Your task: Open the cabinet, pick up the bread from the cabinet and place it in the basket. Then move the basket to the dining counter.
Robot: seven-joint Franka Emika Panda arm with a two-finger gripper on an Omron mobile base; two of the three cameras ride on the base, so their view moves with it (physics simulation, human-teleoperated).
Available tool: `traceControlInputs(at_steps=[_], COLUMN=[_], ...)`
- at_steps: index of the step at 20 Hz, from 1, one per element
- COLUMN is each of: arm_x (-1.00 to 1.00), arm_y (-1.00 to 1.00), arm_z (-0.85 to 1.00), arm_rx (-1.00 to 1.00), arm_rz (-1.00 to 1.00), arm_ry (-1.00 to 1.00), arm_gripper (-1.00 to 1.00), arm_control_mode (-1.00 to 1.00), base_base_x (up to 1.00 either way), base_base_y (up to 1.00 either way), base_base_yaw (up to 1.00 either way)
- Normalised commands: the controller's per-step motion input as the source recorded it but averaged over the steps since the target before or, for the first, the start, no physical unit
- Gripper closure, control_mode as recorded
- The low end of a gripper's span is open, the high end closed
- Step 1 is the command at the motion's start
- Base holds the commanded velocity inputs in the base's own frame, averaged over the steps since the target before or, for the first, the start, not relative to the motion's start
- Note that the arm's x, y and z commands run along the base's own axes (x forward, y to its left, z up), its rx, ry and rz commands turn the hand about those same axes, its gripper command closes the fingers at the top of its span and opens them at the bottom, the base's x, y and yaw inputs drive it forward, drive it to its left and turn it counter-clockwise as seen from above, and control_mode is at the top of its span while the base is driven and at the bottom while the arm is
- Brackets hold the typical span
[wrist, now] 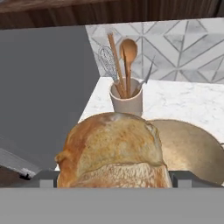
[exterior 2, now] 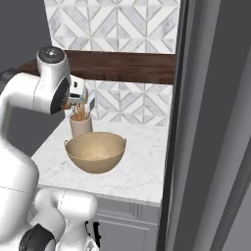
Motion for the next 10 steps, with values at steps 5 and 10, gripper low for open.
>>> traceControlInputs(at_steps=[5,10], arm_x=[-0.13,0.26], arm_y=[-0.01,-0.05], arm_z=[-1.0,-1.0], arm_rx=[-0.16,0.0], arm_rz=[-0.01,-0.1], arm_ry=[0.02,0.01], arm_gripper=[1.0,1.0], arm_control_mode=[-1.0,-1.0], base_base_x=[0.0,0.0], base_base_y=[0.0,0.0], base_base_yaw=[0.0,0.0])
